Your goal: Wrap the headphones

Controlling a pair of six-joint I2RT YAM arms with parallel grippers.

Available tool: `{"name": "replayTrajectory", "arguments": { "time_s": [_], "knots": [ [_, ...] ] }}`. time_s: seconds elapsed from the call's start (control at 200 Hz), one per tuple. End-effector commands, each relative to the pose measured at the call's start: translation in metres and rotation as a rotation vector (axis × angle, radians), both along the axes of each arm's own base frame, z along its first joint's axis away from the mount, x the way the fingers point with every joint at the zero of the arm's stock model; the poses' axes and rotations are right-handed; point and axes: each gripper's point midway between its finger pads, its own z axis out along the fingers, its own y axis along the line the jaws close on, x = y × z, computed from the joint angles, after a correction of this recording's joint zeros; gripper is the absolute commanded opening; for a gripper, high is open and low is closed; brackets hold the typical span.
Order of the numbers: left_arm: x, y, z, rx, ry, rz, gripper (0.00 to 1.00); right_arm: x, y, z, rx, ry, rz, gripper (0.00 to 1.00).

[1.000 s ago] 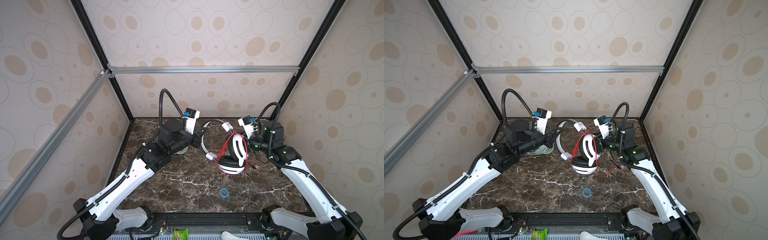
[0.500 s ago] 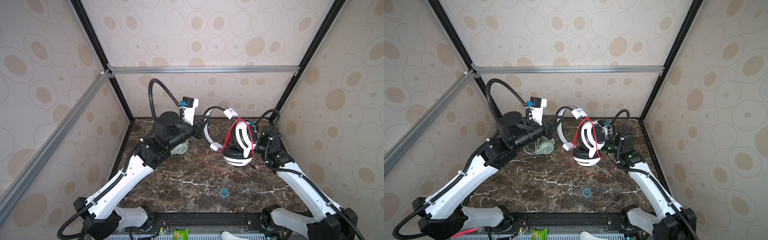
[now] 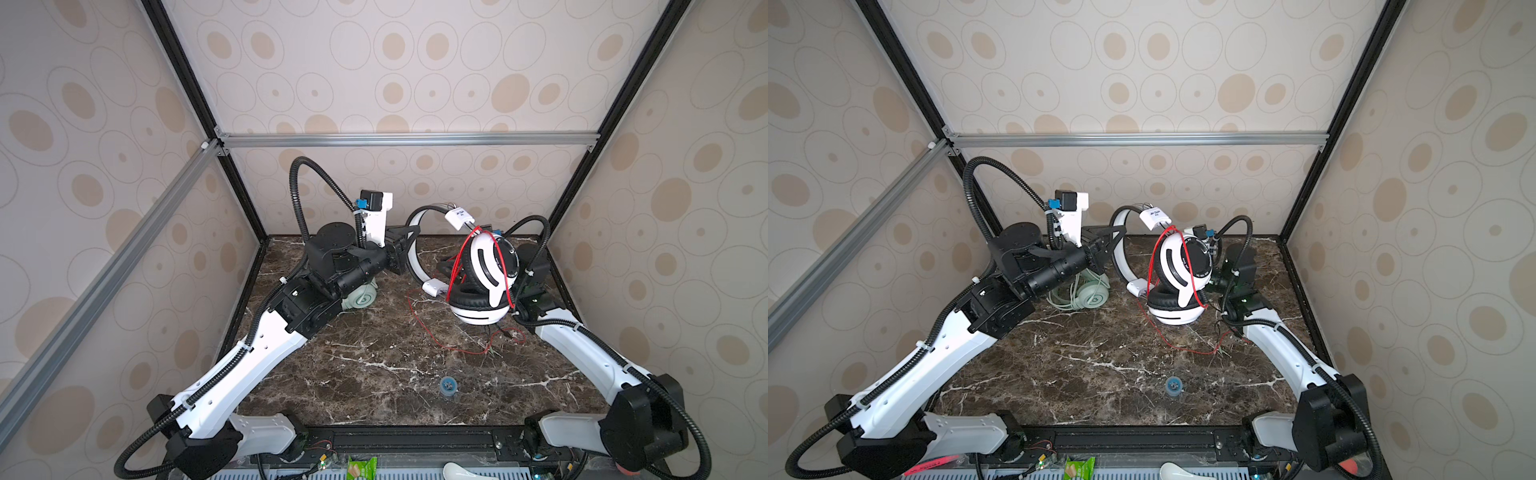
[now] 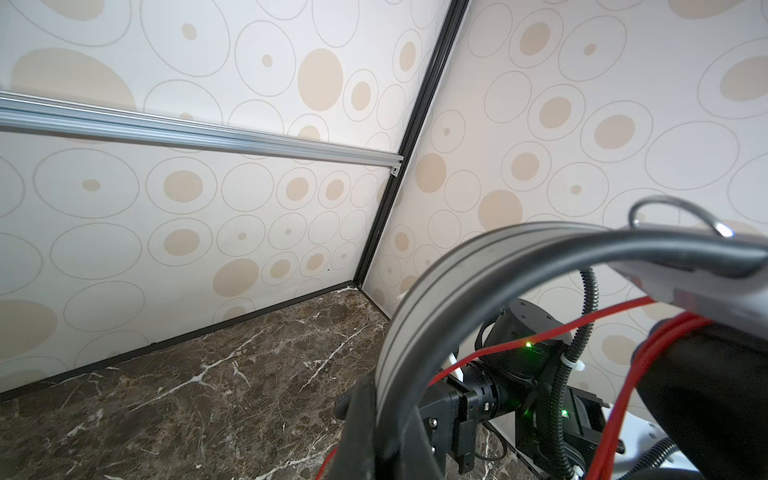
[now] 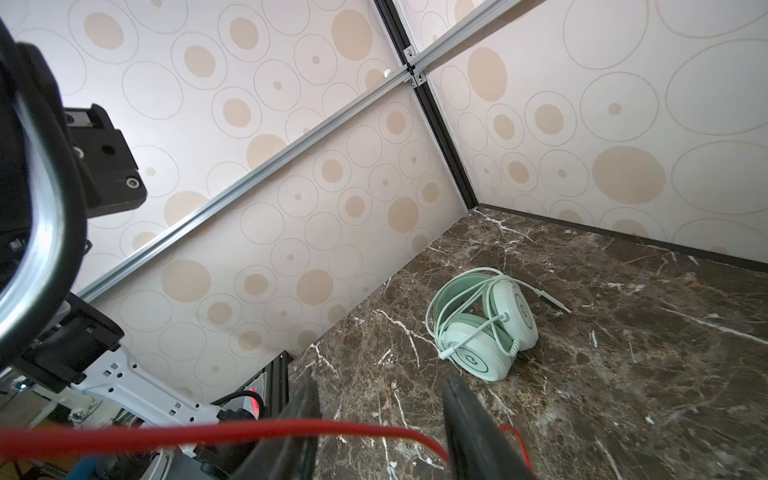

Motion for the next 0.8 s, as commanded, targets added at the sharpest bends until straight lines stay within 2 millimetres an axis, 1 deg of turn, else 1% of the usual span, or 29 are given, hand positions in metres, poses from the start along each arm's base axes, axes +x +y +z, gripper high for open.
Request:
{"name": "replayTrajectory", "arguments": {
  "time_s": [0.0, 0.165, 0.315, 0.375, 0.45, 0.585, 0.795],
  "knots": [
    [-0.014, 0.014, 0.052, -0.168, -0.079, 0.002, 0.0, 0.0, 0.002, 0.012, 0.044, -0.037, 0.02, 0.52],
    [-0.015, 0.014, 0.056, -0.211, -0.08, -0.005, 0.0, 0.009, 0.007, 0.003, 0.043, -0.016, 0.017, 0.53],
    [-0.016, 0.017, 0.059, -0.236, -0.078, 0.0, 0.0, 0.018, 0.016, -0.006, 0.047, 0.009, 0.024, 0.53],
    [-0.016, 0.02, 0.061, -0.253, -0.081, 0.007, 0.0, 0.021, 0.019, -0.01, 0.042, 0.017, 0.02, 0.53],
    [-0.019, 0.024, 0.063, -0.275, -0.088, 0.013, 0.0, 0.025, 0.022, -0.021, 0.029, 0.033, 0.012, 0.53],
    [-0.024, 0.032, 0.072, -0.319, -0.107, 0.019, 0.0, 0.034, 0.026, -0.032, 0.031, 0.055, 0.001, 0.53],
    [-0.029, 0.042, 0.081, -0.327, -0.104, 0.033, 0.0, 0.047, 0.048, -0.04, 0.053, 0.059, 0.015, 0.53]
  ]
}}
